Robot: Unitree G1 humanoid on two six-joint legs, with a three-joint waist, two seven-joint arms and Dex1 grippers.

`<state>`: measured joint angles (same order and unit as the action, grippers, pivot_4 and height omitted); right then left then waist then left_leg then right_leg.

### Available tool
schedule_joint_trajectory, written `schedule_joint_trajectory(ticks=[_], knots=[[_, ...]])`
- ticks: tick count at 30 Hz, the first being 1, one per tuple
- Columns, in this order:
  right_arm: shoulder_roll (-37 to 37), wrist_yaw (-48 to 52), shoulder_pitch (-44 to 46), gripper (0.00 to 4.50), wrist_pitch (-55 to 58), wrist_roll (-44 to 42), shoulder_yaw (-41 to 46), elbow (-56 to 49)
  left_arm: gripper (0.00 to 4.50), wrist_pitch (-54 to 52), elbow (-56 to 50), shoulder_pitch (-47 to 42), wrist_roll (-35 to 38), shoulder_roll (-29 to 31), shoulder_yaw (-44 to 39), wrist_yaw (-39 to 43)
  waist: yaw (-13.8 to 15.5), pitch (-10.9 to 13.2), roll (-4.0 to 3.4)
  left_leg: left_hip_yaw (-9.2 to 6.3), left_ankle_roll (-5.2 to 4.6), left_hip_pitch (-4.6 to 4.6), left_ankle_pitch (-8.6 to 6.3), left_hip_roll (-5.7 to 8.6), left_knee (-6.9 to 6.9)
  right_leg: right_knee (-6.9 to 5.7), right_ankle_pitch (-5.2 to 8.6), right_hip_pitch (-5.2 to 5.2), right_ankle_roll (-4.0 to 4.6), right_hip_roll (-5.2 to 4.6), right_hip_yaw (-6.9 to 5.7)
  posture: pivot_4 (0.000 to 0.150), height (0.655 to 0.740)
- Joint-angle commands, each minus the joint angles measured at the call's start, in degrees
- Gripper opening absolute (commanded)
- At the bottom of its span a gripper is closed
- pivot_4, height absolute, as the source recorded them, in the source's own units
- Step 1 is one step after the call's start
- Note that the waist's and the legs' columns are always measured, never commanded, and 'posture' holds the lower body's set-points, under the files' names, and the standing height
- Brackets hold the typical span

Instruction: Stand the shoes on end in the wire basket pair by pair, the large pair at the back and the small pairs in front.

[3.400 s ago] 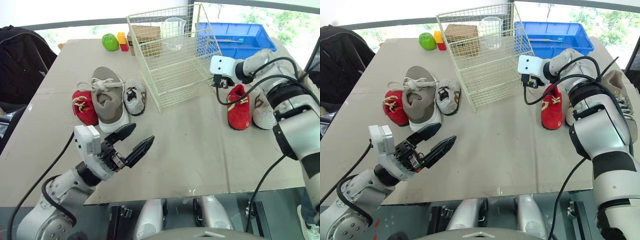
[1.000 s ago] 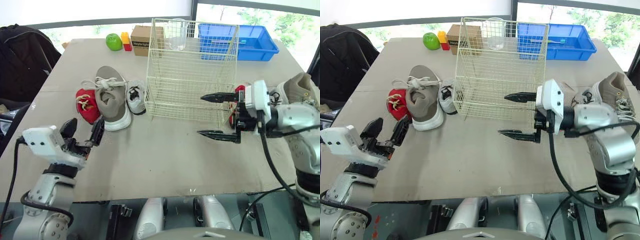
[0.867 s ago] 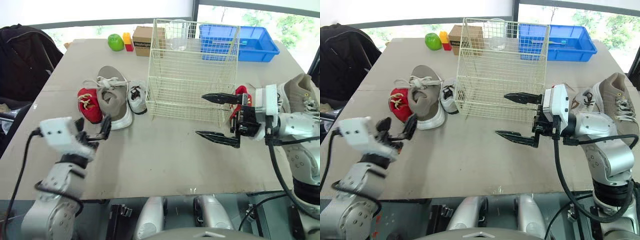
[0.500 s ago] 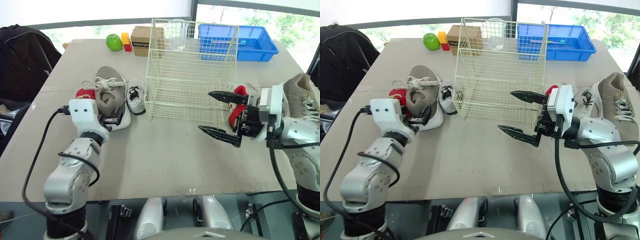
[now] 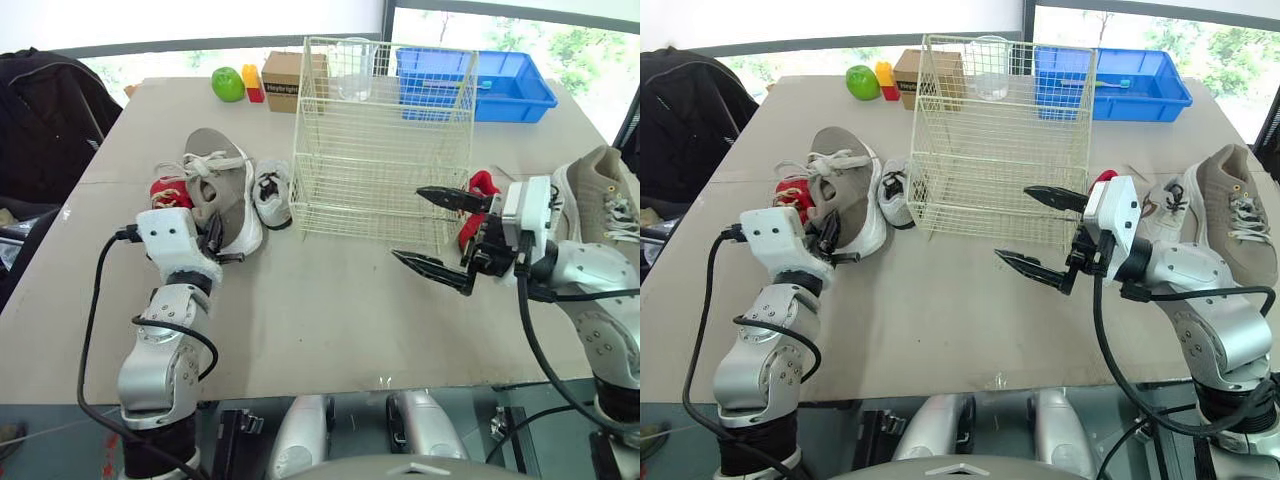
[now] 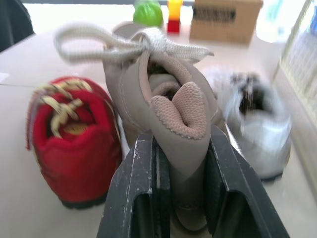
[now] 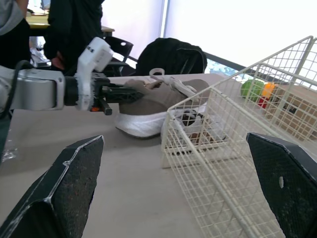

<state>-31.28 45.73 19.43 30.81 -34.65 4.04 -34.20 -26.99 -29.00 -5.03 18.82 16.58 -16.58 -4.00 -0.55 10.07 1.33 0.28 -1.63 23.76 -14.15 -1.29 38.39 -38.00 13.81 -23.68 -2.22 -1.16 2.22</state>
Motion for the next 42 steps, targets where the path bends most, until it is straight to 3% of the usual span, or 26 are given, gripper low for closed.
schedule_joint_trajectory(ticks=[1,4,9,12,15,19,25,30,33,38,41,42], knots=[[0.4,-2.0,5.3,4.50,0.4,-4.2,3.1,0.4,0.51,8.1,-8.0,-7.4,-2.6,3.1,-4.1,0.1,0.0,0.0,0.04,-0.03,0.00,0.01,0.00,0.00,0.01,0.00,0.00,0.00,0.00,0.02,-0.01,0.150,0.7400],[-1.5,-2.5,12.4,4.50,3.8,-7.1,3.6,2.9,0.51,11.7,-7.3,-13.6,-4.5,7.6,-0.9,5.5,0.1,0.0,0.04,-0.01,0.01,0.01,0.00,0.02,0.02,-0.02,0.00,0.01,0.00,0.04,-0.10,0.150,0.7400],[-7.5,1.7,28.6,4.50,5.2,-2.7,-0.8,11.7,0.51,22.7,0.0,-21.7,-9.1,14.7,6.1,16.8,0.4,0.0,0.00,0.05,-0.01,0.04,0.00,0.14,0.01,0.06,-0.01,0.01,0.00,-0.04,-0.11,0.150,0.7400],[-11.2,6.2,49.5,4.50,0.9,8.1,-7.5,27.4,0.51,36.6,10.2,-27.1,-13.3,19.2,11.3,26.2,0.1,0.0,0.02,0.12,-0.01,-0.03,0.00,0.14,-0.04,0.08,0.00,0.02,0.00,-0.06,-0.08,0.150,0.7400],[-12.4,10.6,60.2,4.50,-2.5,13.5,-11.2,36.9,0.51,47.2,18.3,-30.0,-14.5,20.7,13.9,32.1,-0.4,0.3,-0.47,0.62,-0.01,0.29,0.04,0.11,-0.21,-0.10,-0.02,-0.72,0.00,0.02,0.30,0.150,0.7400],[-12.6,15.8,66.6,4.50,-9.8,21.7,-16.1,45.8,0.51,58.5,27.0,-33.8,-14.5,21.8,16.4,38.7,-0.5,0.2,-0.34,0.85,-0.01,0.39,0.00,-0.14,-0.30,-0.01,-0.01,-0.83,-0.01,0.12,0.25,0.150,0.7400],[-14.0,22.8,68.0,4.50,-23.5,33.3,-22.4,56.6,0.51,68.8,35.3,-39.8,-13.2,22.0,18.3,45.2,-0.1,0.3,-0.38,0.99,0.22,1.53,0.14,-0.04,-0.01,-0.42,-0.02,-2.01,-0.04,-0.06,0.31,0.150,0.7400],[-12.2,26.0,68.4,4.50,-27.2,36.3,-23.4,62.6,0.51,76.5,40.6,-43.5,-13.3,22.4,19.6,49.2,-0.1,0.3,-0.38,1.03,0.03,1.57,0.03,-0.02,0.08,-0.48,-0.02,-2.01,-0.04,-0.05,0.25,0.150,0.7400],[-11.5,29.3,67.5,3.78,-27.4,37.2,-24.0,63.0,0.51,82.3,45.9,-46.5,-13.7,23.3,20.6,51.5,-0.2,0.3,-0.40,1.03,0.03,1.56,0.04,-0.04,0.12,-0.60,-0.02,-2.01,-0.04,0.02,0.18,0.150,0.7400],[-11.4,29.0,64.6,1.49,-27.0,37.7,-22.1,60.9,0.51,87.3,52.7,-50.7,-15.9,23.8,20.0,51.2,-0.2,0.3,-0.40,1.02,0.03,1.51,0.04,-0.03,0.18,-0.77,-0.01,-2.01,-0.04,0.07,0.16,0.150,0.7400],[-11.7,27.3,62.3,0.35,-26.0,37.3,-19.8,59.1,0.51,88.3,54.3,-51.8,-15.2,24.7,20.3,52.0,-0.3,0.3,-0.40,1.03,0.03,1.45,0.04,-0.03,0.24,-0.87,-0.02,-2.00,-0.04,0.08,0.20,0.150,0.7400],[-11.5,26.1,61.7,0.01,-25.1,37.2,-18.8,58.5,0.99,87.2,54.5,-51.9,-13.8,25.0,20.3,52.6,-0.3,0.3,-0.40,1.03,0.03,1.40,0.04,-0.03,0.24,-0.92,-0.02,-1.99,-0.04,0.08,0.24,0.150,0.7400]])
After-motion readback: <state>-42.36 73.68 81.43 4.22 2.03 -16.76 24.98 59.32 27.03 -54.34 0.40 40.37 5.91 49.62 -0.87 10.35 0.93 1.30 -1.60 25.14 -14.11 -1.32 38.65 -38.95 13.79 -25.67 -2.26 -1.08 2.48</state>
